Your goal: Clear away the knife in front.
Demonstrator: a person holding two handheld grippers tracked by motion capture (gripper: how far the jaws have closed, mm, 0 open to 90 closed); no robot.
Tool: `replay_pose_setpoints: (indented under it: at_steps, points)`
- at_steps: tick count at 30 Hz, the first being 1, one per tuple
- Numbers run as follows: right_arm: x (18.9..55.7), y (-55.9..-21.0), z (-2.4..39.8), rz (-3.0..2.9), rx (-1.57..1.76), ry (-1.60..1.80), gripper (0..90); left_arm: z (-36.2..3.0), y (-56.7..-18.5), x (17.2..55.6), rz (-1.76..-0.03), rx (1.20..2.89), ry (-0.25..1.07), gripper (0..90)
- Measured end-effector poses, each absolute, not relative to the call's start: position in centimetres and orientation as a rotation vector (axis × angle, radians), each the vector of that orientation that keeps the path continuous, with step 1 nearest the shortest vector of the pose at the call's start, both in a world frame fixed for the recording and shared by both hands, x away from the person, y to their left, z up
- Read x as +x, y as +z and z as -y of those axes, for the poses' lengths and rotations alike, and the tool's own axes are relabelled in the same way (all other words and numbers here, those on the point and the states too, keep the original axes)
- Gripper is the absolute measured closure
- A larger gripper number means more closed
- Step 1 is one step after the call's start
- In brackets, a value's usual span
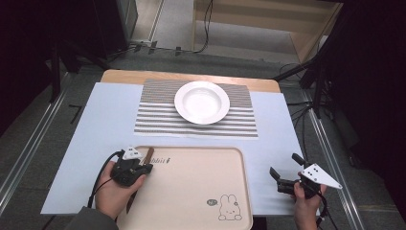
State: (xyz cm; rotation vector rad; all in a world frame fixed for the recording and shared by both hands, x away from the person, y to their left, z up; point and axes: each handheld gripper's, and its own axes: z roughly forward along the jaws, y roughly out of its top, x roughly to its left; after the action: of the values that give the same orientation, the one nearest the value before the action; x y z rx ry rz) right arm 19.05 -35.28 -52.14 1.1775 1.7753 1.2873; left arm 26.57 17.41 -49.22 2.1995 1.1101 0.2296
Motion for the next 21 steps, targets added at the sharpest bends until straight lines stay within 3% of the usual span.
replay_pose_setpoints:
  at_steps: [21]
  points:
    - [19.1,-52.2,35.2,-1.776,1.18,1.279,0.0,-20.5,-49.3,26.6,-1.141,2.114,0.204,89.2]
